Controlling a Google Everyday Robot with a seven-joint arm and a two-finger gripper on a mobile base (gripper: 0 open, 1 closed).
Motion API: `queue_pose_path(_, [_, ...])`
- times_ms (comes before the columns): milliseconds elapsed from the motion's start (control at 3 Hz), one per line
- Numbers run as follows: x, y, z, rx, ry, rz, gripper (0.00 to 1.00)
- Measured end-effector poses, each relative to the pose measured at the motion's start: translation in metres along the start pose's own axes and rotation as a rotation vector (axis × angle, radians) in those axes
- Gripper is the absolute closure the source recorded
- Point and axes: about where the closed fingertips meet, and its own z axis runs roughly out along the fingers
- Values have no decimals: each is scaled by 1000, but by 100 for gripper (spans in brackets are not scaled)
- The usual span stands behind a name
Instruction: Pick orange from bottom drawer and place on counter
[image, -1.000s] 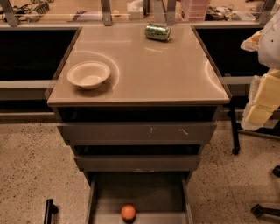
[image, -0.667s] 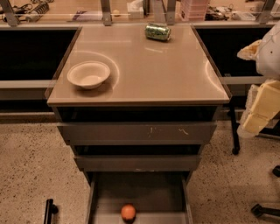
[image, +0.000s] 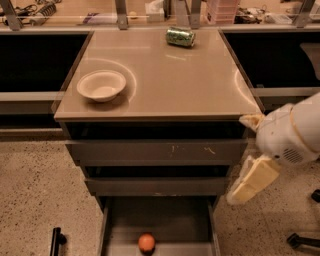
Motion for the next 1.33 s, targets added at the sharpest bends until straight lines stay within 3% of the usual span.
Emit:
queue_pose_path(333, [11, 6, 22, 8, -15, 42, 0])
queue_pose_path(667, [11, 10, 23, 34, -15, 39, 0])
queue_pose_path(1000, [27, 33, 57, 36, -67, 98, 0])
queue_pose_path(1333, [59, 57, 128, 1, -125, 178, 0])
